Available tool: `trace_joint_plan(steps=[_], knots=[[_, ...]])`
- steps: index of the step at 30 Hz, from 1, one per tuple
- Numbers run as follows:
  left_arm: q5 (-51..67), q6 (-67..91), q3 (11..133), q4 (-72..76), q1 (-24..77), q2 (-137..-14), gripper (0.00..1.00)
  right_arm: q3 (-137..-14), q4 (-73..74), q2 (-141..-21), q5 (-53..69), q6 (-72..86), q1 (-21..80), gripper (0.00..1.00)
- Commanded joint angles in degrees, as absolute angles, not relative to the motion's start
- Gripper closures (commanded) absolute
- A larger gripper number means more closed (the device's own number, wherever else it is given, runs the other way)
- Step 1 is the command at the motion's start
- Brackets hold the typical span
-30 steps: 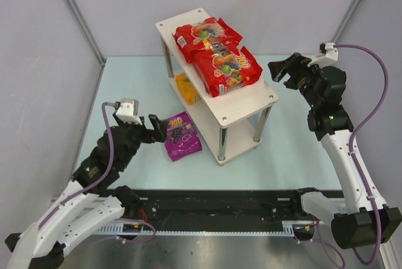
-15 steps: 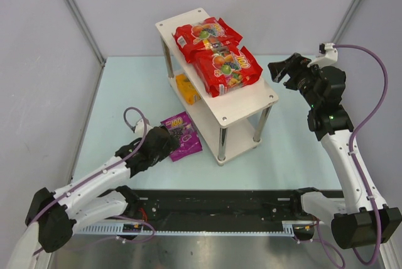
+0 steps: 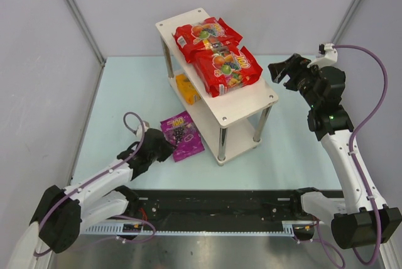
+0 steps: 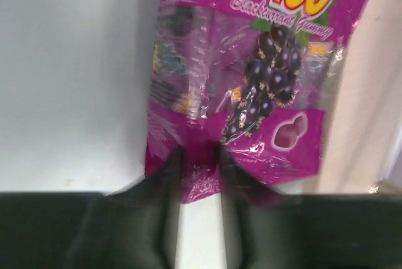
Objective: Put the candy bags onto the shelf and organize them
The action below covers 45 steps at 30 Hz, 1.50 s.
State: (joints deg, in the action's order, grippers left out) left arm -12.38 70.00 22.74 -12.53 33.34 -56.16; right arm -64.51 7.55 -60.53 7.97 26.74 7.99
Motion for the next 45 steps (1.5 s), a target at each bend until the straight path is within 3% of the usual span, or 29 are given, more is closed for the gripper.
trace_joint_plan(steps=[1, 17, 23, 37, 45], knots=[[-7.3, 67.3, 22.5, -6.4, 32.3, -53.0, 1.0, -64.7, 6.9, -59.4, 7.4, 26.1, 7.6, 0.11], [3.9, 28.7, 42.3, -25.8, 31.8, -39.6, 1.0, -64.7, 5.9, -60.0, 7.9, 26.3, 7.4, 0.11], [13.3, 22.9, 41.0, -17.0, 31.8, -36.5, 1.0, -64.7, 6.1, -60.0, 7.9, 26.4, 7.4, 0.1], [29.8, 12.0, 43.2, 2.3, 31.2, -48.9, 1.0, -64.7, 6.4, -60.2, 7.7, 26.0, 7.4, 0.11], [44.1, 15.0, 44.2, 16.7, 26.9, -59.8, 1.0, -64.7, 6.4, -60.6, 7.6, 25.8, 7.4, 0.11]])
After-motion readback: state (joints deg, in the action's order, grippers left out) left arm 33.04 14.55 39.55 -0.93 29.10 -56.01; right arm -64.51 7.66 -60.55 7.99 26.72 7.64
